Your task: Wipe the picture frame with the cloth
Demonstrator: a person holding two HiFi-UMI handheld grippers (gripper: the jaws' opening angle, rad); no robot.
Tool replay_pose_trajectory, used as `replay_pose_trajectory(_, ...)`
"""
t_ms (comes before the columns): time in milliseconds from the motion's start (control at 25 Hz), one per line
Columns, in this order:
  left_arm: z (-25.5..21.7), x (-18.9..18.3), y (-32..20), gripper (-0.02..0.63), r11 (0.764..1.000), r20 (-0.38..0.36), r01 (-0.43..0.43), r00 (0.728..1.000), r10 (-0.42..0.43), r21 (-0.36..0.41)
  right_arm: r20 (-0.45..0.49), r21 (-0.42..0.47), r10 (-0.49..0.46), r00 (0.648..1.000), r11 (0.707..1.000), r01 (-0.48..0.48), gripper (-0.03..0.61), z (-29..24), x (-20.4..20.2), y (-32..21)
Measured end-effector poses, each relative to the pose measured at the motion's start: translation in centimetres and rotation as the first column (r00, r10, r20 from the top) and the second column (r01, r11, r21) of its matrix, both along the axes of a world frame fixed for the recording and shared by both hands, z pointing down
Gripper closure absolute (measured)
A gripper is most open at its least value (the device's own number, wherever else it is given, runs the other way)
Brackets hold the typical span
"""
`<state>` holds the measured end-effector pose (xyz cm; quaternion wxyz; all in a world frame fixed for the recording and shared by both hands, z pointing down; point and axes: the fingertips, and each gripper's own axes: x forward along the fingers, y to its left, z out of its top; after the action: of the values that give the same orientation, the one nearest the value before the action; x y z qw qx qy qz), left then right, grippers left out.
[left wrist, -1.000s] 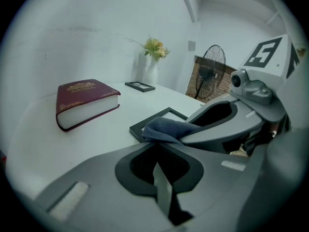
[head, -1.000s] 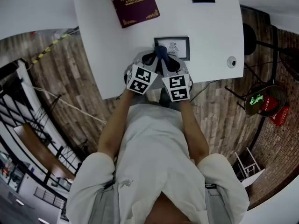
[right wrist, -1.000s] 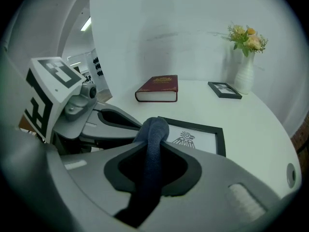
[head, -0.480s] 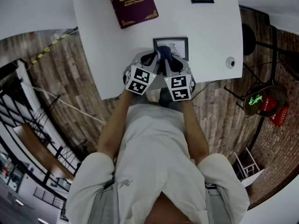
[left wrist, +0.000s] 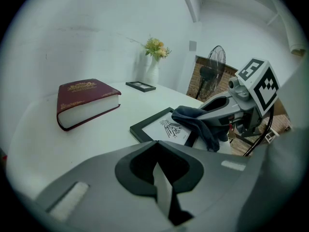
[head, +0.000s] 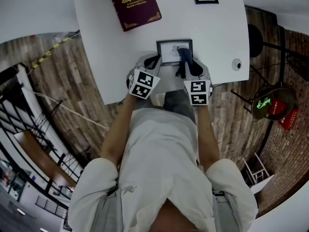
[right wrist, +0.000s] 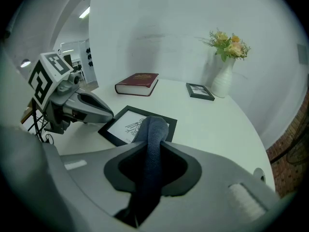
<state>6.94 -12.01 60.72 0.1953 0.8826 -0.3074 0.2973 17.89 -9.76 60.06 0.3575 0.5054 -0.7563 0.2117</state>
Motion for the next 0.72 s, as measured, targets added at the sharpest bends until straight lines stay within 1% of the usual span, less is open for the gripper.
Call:
replay_pose_trajectory(120, 0.0, 0.0, 0.0, 0.592, 1.000, 0.003, -0.006, 1.000, 0.006, 0.002, -0.027, 0.011, 0.016, 1.000, 1.000, -0.016, 0.516, -0.2, 1.1, 0.2)
replay_pose_trajectory(280, 0.1, 0.0, 0.1, 0.593, 1.000, 0.009, -0.019, 1.000, 0.019, 0.008, -0.056, -0.002, 0.088, 0.995, 0.996, -0.088, 0.515, 0.4, 3.6, 0.8)
replay_pose_trajectory(400, 0.1, 0.0, 0.0, 0.594, 1.000, 0.002, -0.022, 1.000, 0.022, 0.008, -0.081, 0.001, 0.124, 0.989, 0.992, -0.125, 0.515, 0.4, 5.1, 1.1)
replay_pose_trajectory(520, 0.1, -0.1, -0.1, 0.594, 1.000, -0.007, -0.018, 1.000, 0.018, 0.003, -0.089, 0.025, 0.153, 0.984, 0.988, -0.151, 0.515, -0.5, 5.7, 1.2)
replay_pose_trajectory(720, -0.4, -0.3, 0.0, 0.594, 1.000, -0.020, -0.020, 1.000, 0.020, 0.010, -0.065, 0.087, 0.203, 0.977, 0.976, -0.197, 0.515, -2.9, 5.8, 1.2)
